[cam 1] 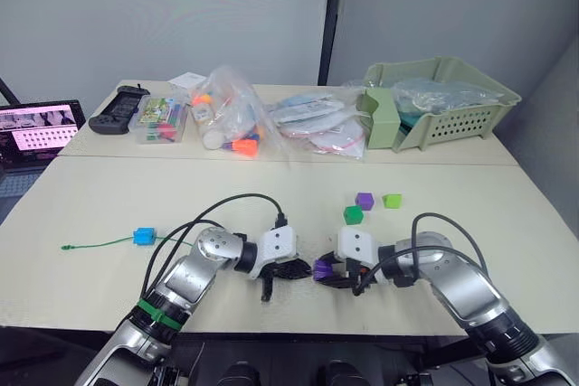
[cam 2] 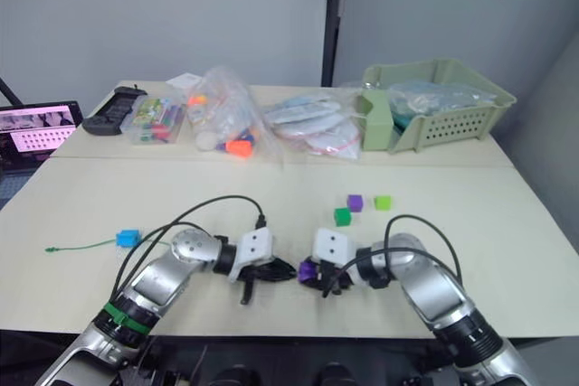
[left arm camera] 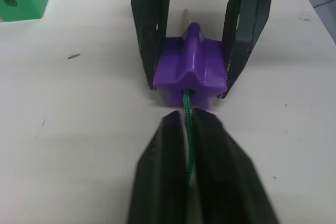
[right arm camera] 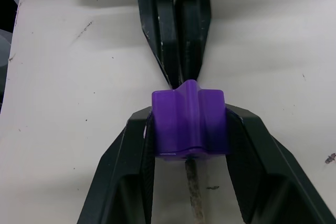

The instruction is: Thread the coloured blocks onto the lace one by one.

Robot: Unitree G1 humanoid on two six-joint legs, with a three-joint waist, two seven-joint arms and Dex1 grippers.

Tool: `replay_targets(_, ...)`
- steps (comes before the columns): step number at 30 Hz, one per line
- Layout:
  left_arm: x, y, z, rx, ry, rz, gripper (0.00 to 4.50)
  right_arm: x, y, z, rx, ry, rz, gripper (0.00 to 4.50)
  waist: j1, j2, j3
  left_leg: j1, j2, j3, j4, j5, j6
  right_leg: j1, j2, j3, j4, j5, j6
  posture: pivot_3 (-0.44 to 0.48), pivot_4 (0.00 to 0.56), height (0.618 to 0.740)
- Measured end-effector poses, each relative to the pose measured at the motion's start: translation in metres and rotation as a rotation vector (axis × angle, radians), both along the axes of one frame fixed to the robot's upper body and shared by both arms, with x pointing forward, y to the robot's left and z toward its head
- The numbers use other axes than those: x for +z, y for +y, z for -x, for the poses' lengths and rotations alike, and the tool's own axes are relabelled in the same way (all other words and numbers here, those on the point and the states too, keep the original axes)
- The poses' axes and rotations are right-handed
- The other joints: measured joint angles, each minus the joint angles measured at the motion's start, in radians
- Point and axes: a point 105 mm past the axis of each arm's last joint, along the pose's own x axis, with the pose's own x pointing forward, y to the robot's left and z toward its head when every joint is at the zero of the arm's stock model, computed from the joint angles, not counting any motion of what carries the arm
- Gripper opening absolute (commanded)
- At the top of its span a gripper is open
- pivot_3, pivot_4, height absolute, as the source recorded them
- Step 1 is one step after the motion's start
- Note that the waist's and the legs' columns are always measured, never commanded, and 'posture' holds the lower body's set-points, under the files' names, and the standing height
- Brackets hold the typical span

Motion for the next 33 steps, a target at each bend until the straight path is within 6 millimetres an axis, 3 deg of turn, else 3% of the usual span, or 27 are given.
replay_targets(1,0.001,0.002,0.000,0.007,0.003,-0.003,1.84,0.000,0.000,0.000,-0.002,0.000,-0.003,1.37,-0.001,0.000,0.000,0.000,0.000,0.000,0.000,0.000,0.000,0.000,0.000,0.000,0.000,0.000,0.000,0.000,0.150,0.740)
replay_targets(2,0.002,0.003,-0.001,0.012,0.004,-0.002,2.21,0.000,0.001,0.000,-0.006,0.001,-0.007,2.39,-0.001,0.000,0.000,0.000,0.000,0.000,0.000,0.000,0.000,0.000,0.000,0.000,0.000,0.000,0.000,0.000,0.150,0.740)
replay_targets(6,0.005,0.004,-0.002,0.021,0.006,-0.009,3.53,-0.001,0.004,0.000,-0.029,0.034,-0.025,3.68,0.003,0.000,0.000,-0.001,-0.001,0.000,0.000,0.000,0.000,-0.001,-0.001,0.000,0.000,0.000,0.000,0.000,0.150,0.740)
replay_targets(8,0.011,0.003,-0.002,0.012,-0.007,-0.019,3.58,0.003,0.002,0.003,-0.032,0.044,-0.039,4.38,0.008,0.000,0.000,-0.002,-0.001,-0.001,0.000,0.000,0.000,-0.001,-0.001,0.000,0.000,0.000,0.000,0.000,0.150,0.740)
replay_targets(9,0.015,0.004,-0.003,0.010,-0.020,-0.030,3.58,0.007,0.000,0.005,-0.034,0.034,-0.033,4.49,0.011,0.000,0.000,-0.003,-0.001,-0.001,0.000,0.000,0.000,-0.001,-0.001,0.000,-0.001,0.000,0.000,0.000,0.150,0.740)
replay_targets(12,0.025,0.000,-0.004,-0.004,-0.054,-0.040,3.58,0.017,-0.015,0.009,-0.064,0.016,-0.034,4.49,0.014,0.000,0.000,-0.002,-0.001,-0.001,0.000,0.000,0.000,0.000,-0.002,0.000,-0.003,0.000,0.000,0.000,0.150,0.740)
replay_targets(17,0.026,-0.031,0.002,-0.081,-0.053,-0.052,3.58,0.013,-0.049,0.018,-0.139,0.047,0.007,4.49,0.018,0.000,0.000,-0.003,-0.002,0.000,0.000,0.000,0.000,0.000,-0.002,0.000,-0.003,0.000,0.001,0.000,0.150,0.740)
replay_targets(23,0.008,-0.038,0.003,-0.098,-0.041,-0.135,3.58,0.004,-0.056,0.018,-0.156,0.058,0.010,4.49,-0.001,0.000,0.000,-0.001,-0.001,0.000,-0.001,0.000,0.000,0.000,0.001,0.001,-0.002,0.000,0.001,0.000,0.150,0.740)
replay_targets(27,0.006,-0.042,0.001,-0.105,-0.067,-0.152,3.58,0.003,-0.055,0.016,-0.161,0.041,0.002,4.49,0.007,0.000,0.000,-0.002,-0.001,0.000,0.000,0.000,0.000,0.000,-0.001,0.001,-0.003,0.000,0.001,0.000,0.150,0.740)
replay_targets(33,0.005,-0.047,0.002,-0.114,-0.052,-0.139,1.76,-0.002,-0.055,0.015,-0.165,0.053,0.008,4.50,0.010,0.000,0.000,-0.002,-0.002,0.000,0.001,0.000,0.000,0.000,-0.001,0.001,-0.003,0.000,0.001,0.000,0.150,0.740)
